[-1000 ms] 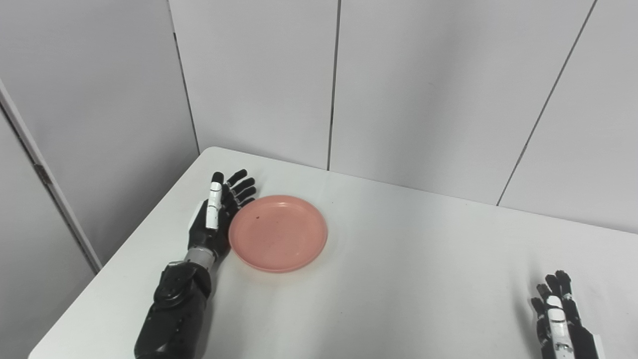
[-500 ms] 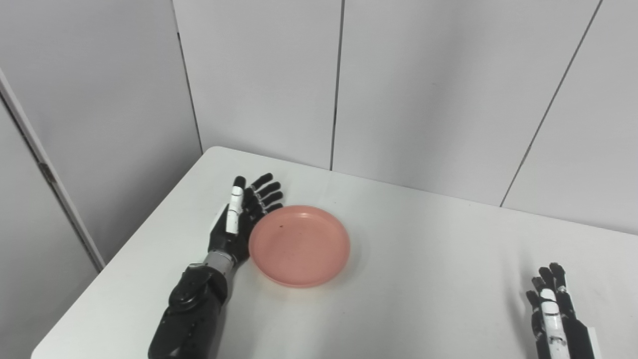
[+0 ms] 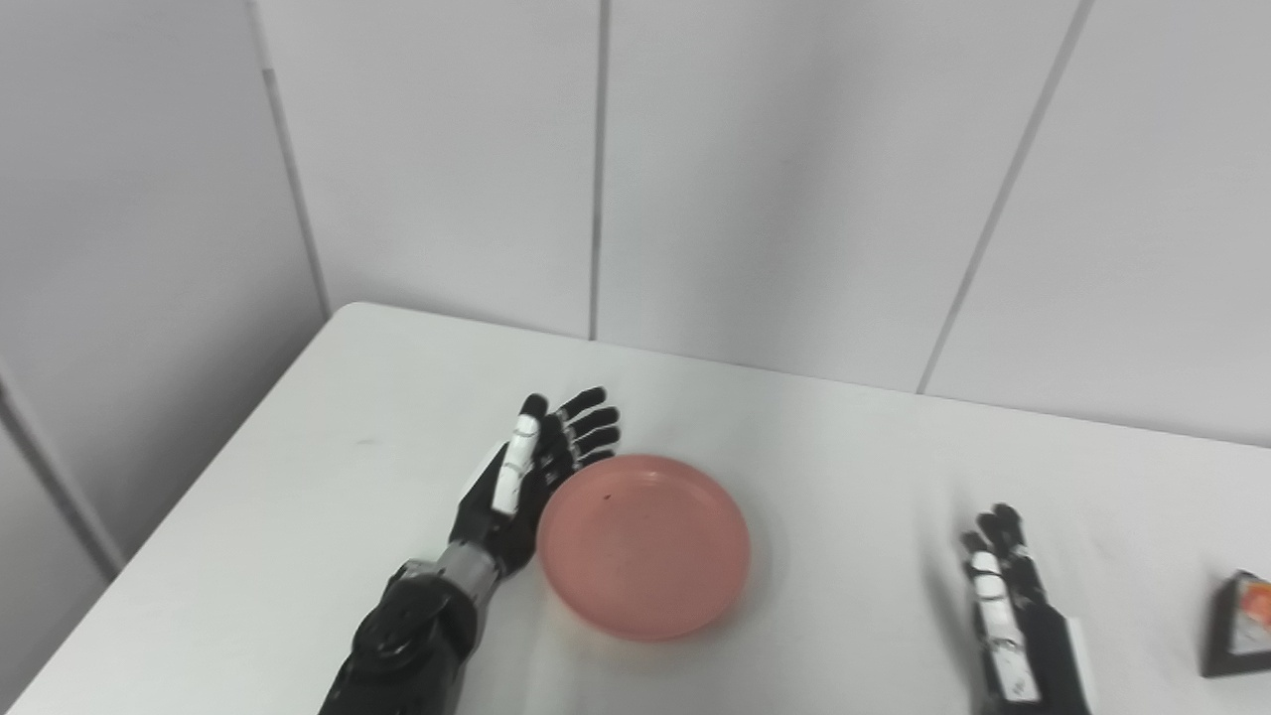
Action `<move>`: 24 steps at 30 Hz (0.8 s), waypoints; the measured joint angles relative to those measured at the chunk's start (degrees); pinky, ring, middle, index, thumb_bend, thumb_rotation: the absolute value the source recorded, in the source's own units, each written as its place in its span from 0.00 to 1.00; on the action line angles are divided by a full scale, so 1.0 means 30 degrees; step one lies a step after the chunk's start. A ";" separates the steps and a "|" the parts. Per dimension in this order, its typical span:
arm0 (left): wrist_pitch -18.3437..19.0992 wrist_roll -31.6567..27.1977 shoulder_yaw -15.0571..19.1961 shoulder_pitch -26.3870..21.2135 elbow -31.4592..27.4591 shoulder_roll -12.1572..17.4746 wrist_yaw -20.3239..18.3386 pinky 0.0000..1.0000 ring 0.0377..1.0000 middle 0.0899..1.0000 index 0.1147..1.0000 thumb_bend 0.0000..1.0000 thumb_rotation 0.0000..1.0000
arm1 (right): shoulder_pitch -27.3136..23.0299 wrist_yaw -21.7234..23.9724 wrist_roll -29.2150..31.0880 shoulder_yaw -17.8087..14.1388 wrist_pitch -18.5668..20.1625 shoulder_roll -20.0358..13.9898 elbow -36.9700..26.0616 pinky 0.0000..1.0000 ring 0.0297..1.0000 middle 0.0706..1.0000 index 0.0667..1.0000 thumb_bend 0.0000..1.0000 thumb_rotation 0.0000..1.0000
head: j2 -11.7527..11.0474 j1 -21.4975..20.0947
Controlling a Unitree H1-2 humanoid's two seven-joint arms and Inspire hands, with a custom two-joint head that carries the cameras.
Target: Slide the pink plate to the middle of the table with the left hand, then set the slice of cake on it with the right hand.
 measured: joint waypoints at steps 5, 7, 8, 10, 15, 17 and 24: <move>0.1261 0.0548 0.0195 0.1062 -0.2224 -0.0936 0.1653 0.89 0.89 0.87 0.85 0.71 1.00 | -0.0008 -0.0422 -0.1096 0.0338 -0.0041 0.0334 -0.0049 0.96 0.92 0.93 0.93 0.55 0.68 | 0.1025 -0.2988; 0.1626 0.0796 0.0014 0.1567 -0.2997 -0.1162 0.1926 0.90 0.91 0.88 0.87 0.69 1.00 | -0.0009 -0.0671 -0.1367 0.0436 -0.0040 0.0494 -0.0096 0.96 0.93 0.92 0.93 0.56 0.68 | 0.1257 -0.3452; 0.1710 0.0902 -0.0080 0.1796 -0.3285 -0.1336 0.2027 0.91 0.91 0.89 0.87 0.68 1.00 | -0.0015 -0.0742 -0.1526 0.0475 -0.0040 0.0580 -0.0146 0.95 0.92 0.92 0.92 0.57 0.67 | 0.1550 -0.3950; 0.2085 0.0959 -0.0264 0.2193 -0.3943 -0.1521 0.2182 0.91 0.92 0.90 0.88 0.68 1.00 | -0.0123 -0.1007 -0.1685 0.0480 -0.0040 0.0779 -0.0177 0.94 0.91 0.91 0.92 0.57 0.65 | 0.1553 -0.3955; 0.2691 0.0971 -0.0825 0.2972 -0.5134 -0.2125 0.2177 0.92 0.93 0.90 0.87 0.65 1.00 | -0.0857 -0.1568 -0.1835 0.0274 -0.0020 0.1032 -0.0269 0.97 0.94 0.93 0.92 0.59 0.67 | 0.1963 -0.5010; 0.2669 0.1212 -0.1279 0.3286 -0.5424 -0.2266 0.2162 0.94 0.93 0.91 0.88 0.67 1.00 | -0.1156 -0.1832 -0.2019 0.0165 -0.0013 0.1003 -0.0376 0.97 0.94 0.93 0.92 0.56 0.65 | 0.2139 -0.5361; 0.2406 0.2105 -0.1682 0.3437 -0.5503 -0.2923 0.2489 0.94 0.94 0.91 0.87 0.68 1.00 | -0.2134 -0.2595 -0.2016 -0.1004 0.0642 0.0456 -0.0997 0.91 0.91 0.91 0.91 0.53 0.59 | 0.3074 -0.6298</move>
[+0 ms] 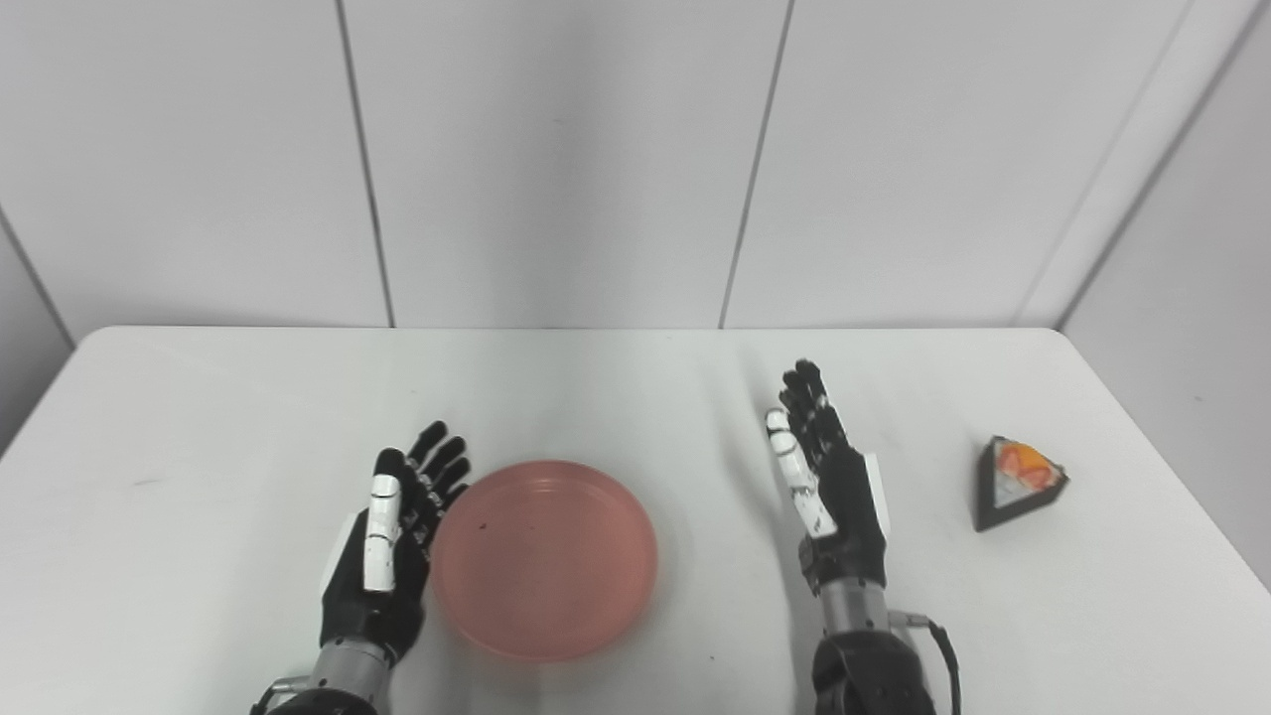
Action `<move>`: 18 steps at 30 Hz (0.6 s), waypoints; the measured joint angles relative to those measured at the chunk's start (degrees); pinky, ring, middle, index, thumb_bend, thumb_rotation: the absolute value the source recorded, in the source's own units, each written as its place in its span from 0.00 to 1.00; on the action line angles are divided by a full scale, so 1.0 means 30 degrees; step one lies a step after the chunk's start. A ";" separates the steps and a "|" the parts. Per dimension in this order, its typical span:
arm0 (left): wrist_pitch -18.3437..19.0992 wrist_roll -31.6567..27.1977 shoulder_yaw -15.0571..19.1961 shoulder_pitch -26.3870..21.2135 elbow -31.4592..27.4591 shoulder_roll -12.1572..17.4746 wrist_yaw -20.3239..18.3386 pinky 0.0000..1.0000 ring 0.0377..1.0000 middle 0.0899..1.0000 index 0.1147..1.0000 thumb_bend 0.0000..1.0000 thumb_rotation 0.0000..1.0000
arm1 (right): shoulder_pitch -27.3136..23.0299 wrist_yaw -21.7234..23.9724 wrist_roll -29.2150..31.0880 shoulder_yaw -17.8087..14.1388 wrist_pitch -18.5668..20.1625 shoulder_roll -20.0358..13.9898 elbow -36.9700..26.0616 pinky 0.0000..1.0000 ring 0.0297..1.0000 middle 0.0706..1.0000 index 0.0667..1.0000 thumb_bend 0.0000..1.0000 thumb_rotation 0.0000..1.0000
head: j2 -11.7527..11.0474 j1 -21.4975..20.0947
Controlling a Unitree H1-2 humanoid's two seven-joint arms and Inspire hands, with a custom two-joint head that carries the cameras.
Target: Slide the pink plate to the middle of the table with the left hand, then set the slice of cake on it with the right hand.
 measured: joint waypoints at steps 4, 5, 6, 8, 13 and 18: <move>-0.0185 0.0214 -0.0076 0.0003 0.0005 -0.0372 0.0235 0.93 0.94 0.92 0.87 0.66 1.00 | -0.0722 -0.0220 -0.0734 -0.0387 0.1141 -0.1138 -0.0725 0.90 0.89 0.91 0.91 0.53 0.61 | 0.0178 -0.0148; -0.0189 0.0318 -0.0125 0.0003 0.0006 -0.0485 0.0299 0.93 0.94 0.92 0.88 0.65 1.00 | -0.0919 -0.0220 -0.0948 -0.0426 0.1301 -0.1549 -0.0795 0.89 0.89 0.91 0.90 0.51 0.61 | 0.0555 -0.0351; -0.0196 0.0501 -0.0256 0.0003 0.0006 -0.0576 0.0345 0.93 0.94 0.92 0.88 0.65 1.00 | -0.1035 -0.0221 -0.1286 -0.0479 0.1640 -0.1910 -0.1056 0.89 0.88 0.90 0.90 0.51 0.61 | 0.0733 -0.0411; -0.0338 0.0664 -0.0564 -0.0008 0.0101 -0.0610 0.0347 0.92 0.94 0.92 0.88 0.64 1.00 | -0.1240 -0.0202 -0.1659 -0.0695 0.3094 -0.2650 -0.1941 0.91 0.88 0.88 0.88 0.52 0.56 | 0.1025 -0.0440; -0.0821 0.0975 -0.0885 -0.0110 0.0539 -0.0634 0.0346 0.92 0.93 0.92 0.88 0.65 1.00 | -0.1566 -0.0015 -0.4260 -0.0823 0.7071 -0.4960 -0.4585 0.73 0.82 0.80 0.81 0.60 0.42 | 0.1233 -0.0586; -0.1645 0.1347 -0.1015 -0.0281 0.1145 -0.0664 0.0354 0.92 0.92 0.91 0.87 0.63 1.00 | -0.1787 0.0054 -0.5342 -0.1314 0.8711 -0.6198 -0.5421 0.67 0.78 0.78 0.76 0.60 0.34 | 0.1029 -0.0965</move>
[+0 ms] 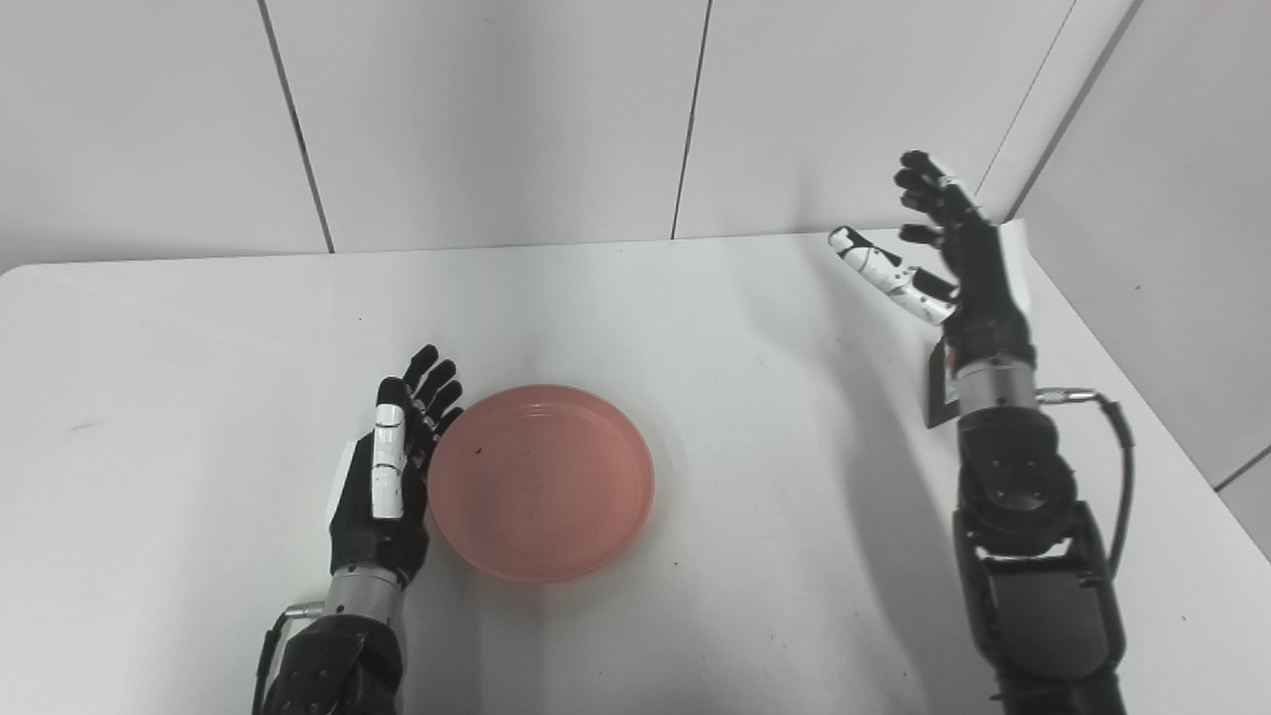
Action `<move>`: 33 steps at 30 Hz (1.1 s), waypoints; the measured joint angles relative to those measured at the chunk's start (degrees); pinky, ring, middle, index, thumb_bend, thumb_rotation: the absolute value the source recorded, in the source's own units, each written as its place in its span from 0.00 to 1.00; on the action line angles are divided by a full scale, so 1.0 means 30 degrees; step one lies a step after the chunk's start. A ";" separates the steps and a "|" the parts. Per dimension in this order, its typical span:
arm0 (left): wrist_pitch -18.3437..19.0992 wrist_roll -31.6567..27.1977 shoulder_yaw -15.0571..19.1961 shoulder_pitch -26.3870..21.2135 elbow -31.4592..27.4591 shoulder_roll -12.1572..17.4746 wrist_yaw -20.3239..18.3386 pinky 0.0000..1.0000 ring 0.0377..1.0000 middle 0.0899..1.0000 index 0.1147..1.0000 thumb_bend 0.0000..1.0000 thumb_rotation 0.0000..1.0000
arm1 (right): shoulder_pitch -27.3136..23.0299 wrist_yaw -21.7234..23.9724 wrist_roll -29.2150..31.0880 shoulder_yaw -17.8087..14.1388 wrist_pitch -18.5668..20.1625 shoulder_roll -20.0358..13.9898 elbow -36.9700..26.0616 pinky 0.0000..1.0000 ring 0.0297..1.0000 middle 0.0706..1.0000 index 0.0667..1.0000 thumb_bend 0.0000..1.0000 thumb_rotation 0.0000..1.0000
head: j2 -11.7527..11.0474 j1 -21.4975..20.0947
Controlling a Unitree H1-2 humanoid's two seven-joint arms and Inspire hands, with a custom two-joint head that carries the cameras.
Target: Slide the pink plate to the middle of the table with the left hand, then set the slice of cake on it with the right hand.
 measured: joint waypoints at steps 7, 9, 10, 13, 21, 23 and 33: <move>-0.0802 -0.0062 -0.0074 -0.0193 0.0674 0.0200 -0.0625 0.92 0.92 0.91 0.88 0.62 1.00 | 0.0033 0.1026 -0.2227 0.0433 0.2080 -0.1481 -0.0624 0.63 0.73 0.73 0.76 0.70 0.30 | -0.0880 -0.2229; -0.0808 -0.0167 0.0002 -0.0192 0.0717 0.0259 -0.0801 0.90 0.91 0.91 0.87 0.63 1.00 | 0.0064 0.1553 -0.3223 0.0441 0.2371 -0.1700 -0.0638 0.61 0.72 0.76 0.76 0.71 0.29 | -0.0998 -0.2522; -0.0805 -0.0255 0.0041 -0.0192 0.0728 0.0276 -0.0909 0.90 0.91 0.91 0.87 0.64 1.00 | 0.0078 0.1748 -0.3779 0.0428 0.2442 -0.1691 -0.0633 0.61 0.72 0.78 0.78 0.71 0.30 | -0.1027 -0.2580; -0.0771 -0.0489 0.0097 -0.0192 0.0725 0.0411 -0.1288 0.90 0.91 0.90 0.87 0.64 1.00 | 0.0128 0.3085 -0.5985 0.0269 0.2517 -0.1665 -0.0520 0.63 0.77 0.82 0.80 0.72 0.37 | -0.1232 -0.3108; -0.1076 -0.0902 0.0311 -0.0199 0.1003 0.0875 -0.1983 0.87 0.89 0.89 0.85 0.65 0.99 | 0.0098 0.6179 -1.2785 -0.1505 0.2534 -0.0492 0.0463 0.78 0.89 0.88 0.83 0.73 0.40 | -0.1496 -0.3781; -0.1121 -0.0974 0.0361 -0.0200 0.1036 0.0912 -0.2175 0.87 0.89 0.89 0.85 0.65 0.97 | 0.0086 0.6153 -1.3839 -0.1639 0.2542 0.0028 0.1246 0.78 0.88 0.88 0.83 0.72 0.39 | -0.1525 -0.3840; -0.1516 -0.1276 0.0400 -0.0368 0.1339 0.1004 -0.2529 0.87 0.88 0.88 0.85 0.66 0.98 | 0.0001 0.3836 -1.4579 -0.1292 0.2548 0.0782 0.4526 0.82 0.89 0.88 0.83 0.71 0.36 | -0.1642 -0.3637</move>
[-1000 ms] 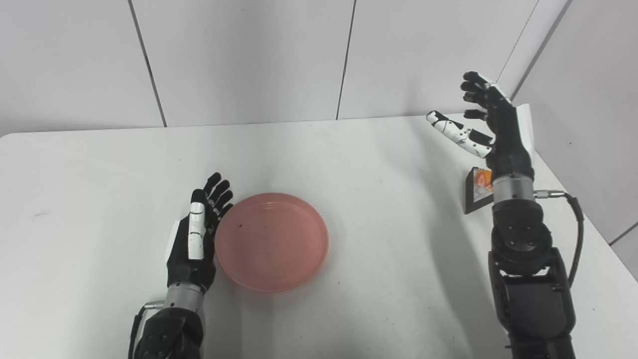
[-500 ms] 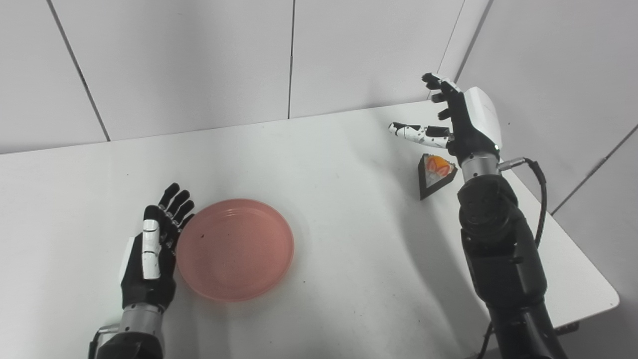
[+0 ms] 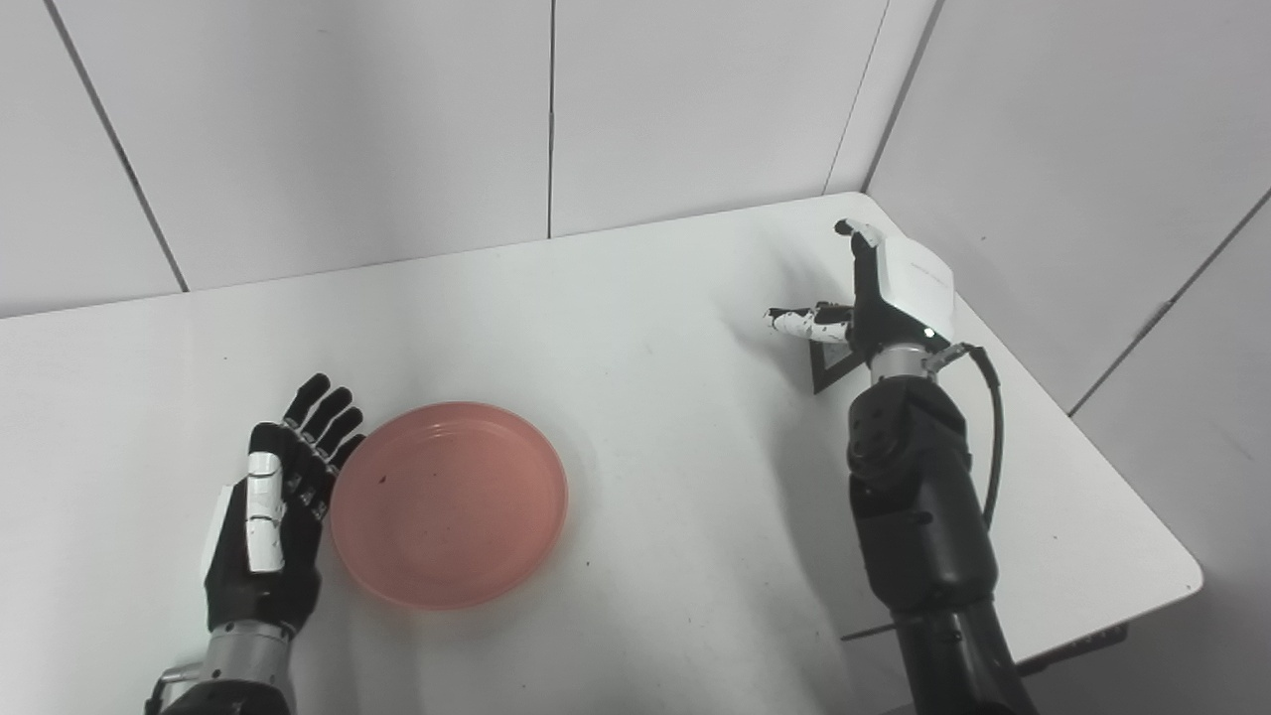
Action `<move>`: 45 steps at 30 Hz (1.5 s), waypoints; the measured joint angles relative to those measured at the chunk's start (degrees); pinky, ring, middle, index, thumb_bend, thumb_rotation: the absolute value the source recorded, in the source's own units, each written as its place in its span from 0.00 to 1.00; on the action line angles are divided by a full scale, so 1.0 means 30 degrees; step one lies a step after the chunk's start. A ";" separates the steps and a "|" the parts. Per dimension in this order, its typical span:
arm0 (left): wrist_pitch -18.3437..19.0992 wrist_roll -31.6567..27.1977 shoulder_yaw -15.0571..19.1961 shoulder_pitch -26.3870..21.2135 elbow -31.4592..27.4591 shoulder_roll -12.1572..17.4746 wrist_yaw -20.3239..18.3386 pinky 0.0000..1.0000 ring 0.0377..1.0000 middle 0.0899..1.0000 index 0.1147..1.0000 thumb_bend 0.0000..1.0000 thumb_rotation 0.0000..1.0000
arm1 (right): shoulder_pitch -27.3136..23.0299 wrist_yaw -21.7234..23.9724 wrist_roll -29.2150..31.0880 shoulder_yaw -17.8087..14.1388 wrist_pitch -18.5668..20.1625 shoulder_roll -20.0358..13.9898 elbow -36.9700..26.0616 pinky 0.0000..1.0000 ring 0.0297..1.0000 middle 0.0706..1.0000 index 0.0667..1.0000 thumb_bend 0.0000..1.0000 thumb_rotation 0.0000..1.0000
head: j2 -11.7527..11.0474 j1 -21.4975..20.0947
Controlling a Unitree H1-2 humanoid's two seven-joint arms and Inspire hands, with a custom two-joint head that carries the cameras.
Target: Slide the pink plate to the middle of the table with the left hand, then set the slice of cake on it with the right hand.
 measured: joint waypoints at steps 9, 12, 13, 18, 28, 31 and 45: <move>-0.0011 0.0006 -0.0132 -0.0028 0.0083 0.0157 -0.0079 0.88 0.90 0.89 0.85 0.65 0.97 | 0.0064 -0.1864 0.1317 0.0910 0.0000 -0.0625 0.2130 0.82 0.90 0.88 0.83 0.71 0.45 | 0.0059 0.0177; -0.0021 0.0007 -0.0165 -0.0030 0.0123 0.0204 -0.0080 0.87 0.89 0.88 0.85 0.65 0.97 | 0.0063 -0.2310 0.1591 0.1143 0.0000 -0.0613 0.2822 0.83 0.91 0.88 0.83 0.68 0.49 | 0.0117 0.0148; -0.0022 0.0007 -0.0176 -0.0031 0.0128 0.0213 -0.0080 0.87 0.89 0.88 0.85 0.65 0.97 | 0.0057 -0.2455 0.1638 0.1175 0.0000 -0.0606 0.3086 0.82 0.91 0.89 0.83 0.68 0.49 | 0.0117 0.0148; -0.0024 0.0006 -0.0218 -0.0031 0.0148 0.0287 -0.0081 0.88 0.90 0.89 0.85 0.65 0.97 | 0.0007 -0.2684 0.1691 0.1016 0.0000 -0.0578 0.3556 0.75 0.88 0.89 0.84 0.65 0.51 | 0.0176 0.0177; -0.0093 0.0008 -0.0338 -0.0038 0.0202 0.0332 -0.0091 0.88 0.89 0.88 0.85 0.65 0.98 | -0.0272 -0.3097 0.2601 0.0969 -0.0001 -0.0949 0.4685 0.41 0.51 0.58 0.69 0.57 0.04 | 0.0205 0.0352; -0.0098 0.0012 -0.0345 -0.0039 0.0203 0.0335 -0.0090 0.88 0.90 0.89 0.85 0.65 0.99 | -0.0500 -0.4008 0.3731 0.1009 -0.0201 -0.1315 0.5212 0.29 0.36 0.46 0.60 0.56 0.01 | 0.0205 0.0382; -0.0085 0.0065 -0.0438 -0.0052 0.0138 0.0328 -0.0076 0.89 0.90 0.89 0.85 0.65 0.99 | -0.0101 -0.7436 0.6734 0.1484 -0.0669 -0.1543 0.4320 0.12 0.16 0.43 0.44 0.52 0.00 | 0.0323 0.0704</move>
